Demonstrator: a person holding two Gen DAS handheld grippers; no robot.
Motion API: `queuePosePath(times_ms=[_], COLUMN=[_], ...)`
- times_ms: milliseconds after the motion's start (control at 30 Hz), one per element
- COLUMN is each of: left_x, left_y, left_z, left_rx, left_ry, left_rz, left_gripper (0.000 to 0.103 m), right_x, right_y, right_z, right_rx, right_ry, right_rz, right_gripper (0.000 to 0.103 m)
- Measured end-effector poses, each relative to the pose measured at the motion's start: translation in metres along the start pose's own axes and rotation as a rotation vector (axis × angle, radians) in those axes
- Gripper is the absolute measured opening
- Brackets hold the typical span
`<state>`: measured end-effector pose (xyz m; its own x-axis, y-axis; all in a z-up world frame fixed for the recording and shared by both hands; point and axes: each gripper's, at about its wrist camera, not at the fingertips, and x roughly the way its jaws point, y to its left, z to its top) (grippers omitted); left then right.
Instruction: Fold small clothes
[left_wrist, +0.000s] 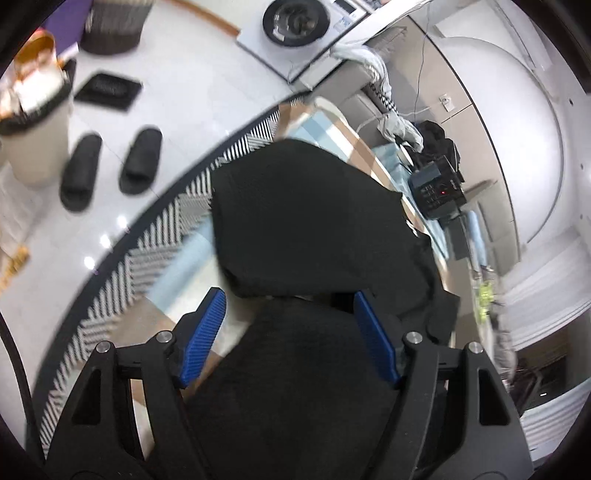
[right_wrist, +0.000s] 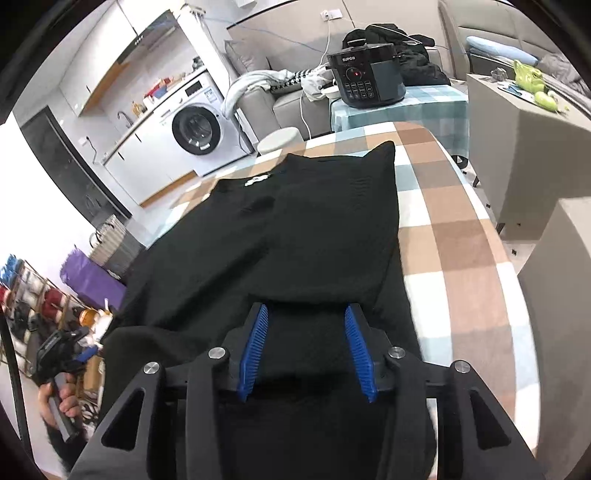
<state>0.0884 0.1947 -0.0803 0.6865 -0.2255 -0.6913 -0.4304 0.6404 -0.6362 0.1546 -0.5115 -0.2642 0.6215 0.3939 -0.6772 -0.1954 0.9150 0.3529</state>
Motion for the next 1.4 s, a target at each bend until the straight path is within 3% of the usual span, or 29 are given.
queuePosePath(times_ms=[167,267,367,433,500,667,767,933,1033,1133,1167,1200,1267,1400], left_x=[0.034,0.052,0.064,0.066,0.073,0.068,0.069,0.075,0.101,0.137,0.149,0.154,0.157,0.142], left_y=[0.003,0.011,0.01,0.011,0.004,-0.032,-0.08,-0.178,-0.248,-0.287,-0.293,-0.297,-0.296,-0.27], left_z=[0.002,0.006,0.015,0.023,0.031,0.05,0.065,0.064,0.027,-0.018,-0.033,-0.043,-0.059,-0.057], left_rx=[-0.07,-0.13,-0.144,-0.148,-0.114,0.01,0.137,0.355,0.538,0.648,0.67,0.681,0.697,0.656], left_ry=[0.055,0.046,-0.015,-0.049,-0.074,-0.157,-0.2,-0.236,-0.165,-0.023,0.034,0.066,0.094,0.057], left_rz=[0.019,0.027,0.059,0.069,0.098,0.161,0.183,0.13,0.059,-0.013,-0.051,-0.073,-0.103,-0.069], left_gripper=[0.07,0.069,0.069,0.046,0.01,0.004,0.003,0.003,0.003,0.006,0.017,0.035,0.051,0.062], right_x=[-0.004,-0.004,-0.006,-0.008,-0.011,-0.024,-0.033,-0.042,-0.042,-0.041,-0.041,-0.041,-0.041,-0.04], right_y=[0.01,0.011,0.009,0.007,0.003,-0.011,-0.016,-0.027,-0.031,-0.034,-0.035,-0.036,-0.037,-0.039], right_z=[-0.016,-0.025,-0.032,-0.036,-0.04,-0.049,-0.052,-0.054,-0.054,-0.054,-0.054,-0.054,-0.054,-0.054], right_rx=[-0.03,-0.024,-0.004,0.004,0.015,0.059,0.071,0.097,0.097,0.092,0.094,0.097,0.096,0.097], right_ry=[-0.005,0.006,0.007,0.004,0.0,-0.021,-0.041,-0.062,-0.049,-0.041,-0.036,-0.033,-0.035,-0.036], right_rz=[-0.018,-0.011,-0.017,-0.02,-0.025,-0.034,-0.041,-0.029,-0.035,-0.042,-0.045,-0.048,-0.053,-0.055], right_gripper=[0.049,0.049,0.049,0.049,0.049,0.049,0.049,0.053,0.055,0.055,0.055,0.055,0.055,0.055])
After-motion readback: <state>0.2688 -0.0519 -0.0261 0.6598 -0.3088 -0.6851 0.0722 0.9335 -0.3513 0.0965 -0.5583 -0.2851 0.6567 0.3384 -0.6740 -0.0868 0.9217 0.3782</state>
